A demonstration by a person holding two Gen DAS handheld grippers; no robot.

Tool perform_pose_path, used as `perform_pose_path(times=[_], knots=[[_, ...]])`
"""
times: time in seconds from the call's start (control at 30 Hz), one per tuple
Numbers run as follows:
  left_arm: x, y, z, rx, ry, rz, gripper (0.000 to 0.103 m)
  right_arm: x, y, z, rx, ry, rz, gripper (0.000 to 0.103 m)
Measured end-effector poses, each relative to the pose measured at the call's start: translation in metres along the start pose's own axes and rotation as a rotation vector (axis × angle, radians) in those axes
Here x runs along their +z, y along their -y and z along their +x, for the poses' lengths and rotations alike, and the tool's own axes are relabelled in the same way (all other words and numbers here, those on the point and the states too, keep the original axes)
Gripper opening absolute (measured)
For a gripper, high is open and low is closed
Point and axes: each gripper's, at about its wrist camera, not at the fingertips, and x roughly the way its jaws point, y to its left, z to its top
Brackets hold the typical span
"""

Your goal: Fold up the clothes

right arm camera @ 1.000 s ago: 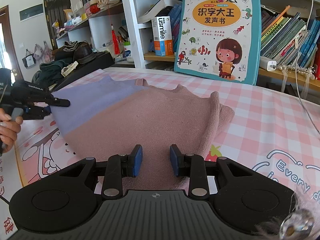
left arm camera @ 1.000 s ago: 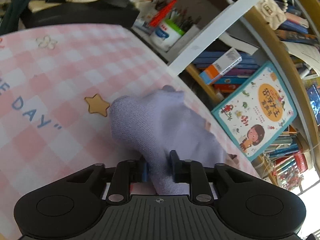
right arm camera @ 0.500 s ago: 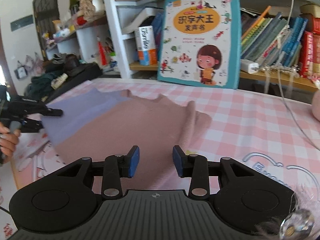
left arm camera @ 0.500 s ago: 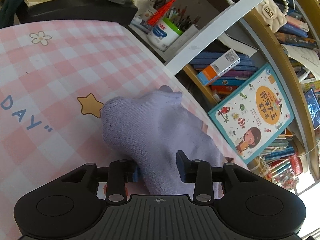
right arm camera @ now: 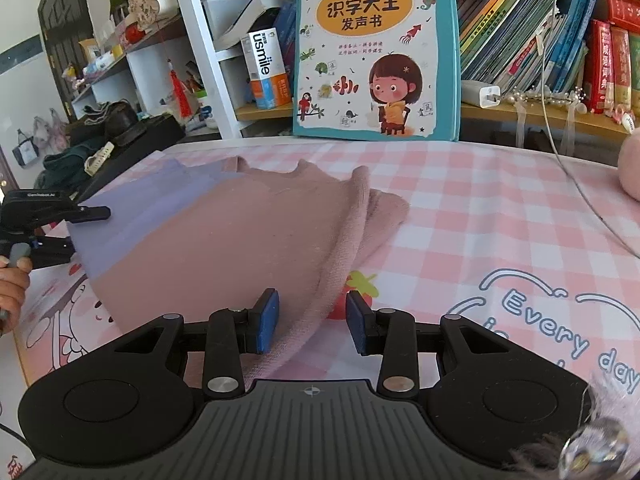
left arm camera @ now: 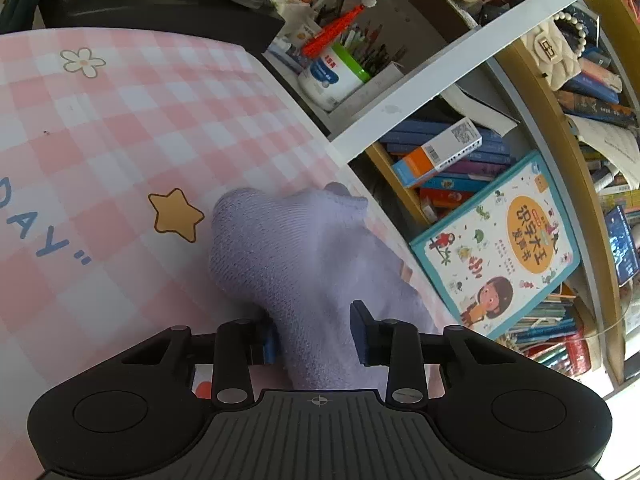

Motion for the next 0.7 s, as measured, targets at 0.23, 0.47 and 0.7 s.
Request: perform_pose_path(times=[0.23,0.47,0.7], knots=[[0.001,0.012,-0.009,-0.045,0.024,0.044,0.009,-0.001,0.001,-0.001,0.01,0.003,0.025,0.032],[-0.007,0.08,-0.035,-0.116,0.114,0.347,0.009,-0.001,0.003,0.001,0.013,0.005,0.038,0.032],[-0.049,0.152,-0.045,-0.17,0.161,0.686,0.01,-0.001,0.004,0.002,0.011,0.006,0.043,0.032]])
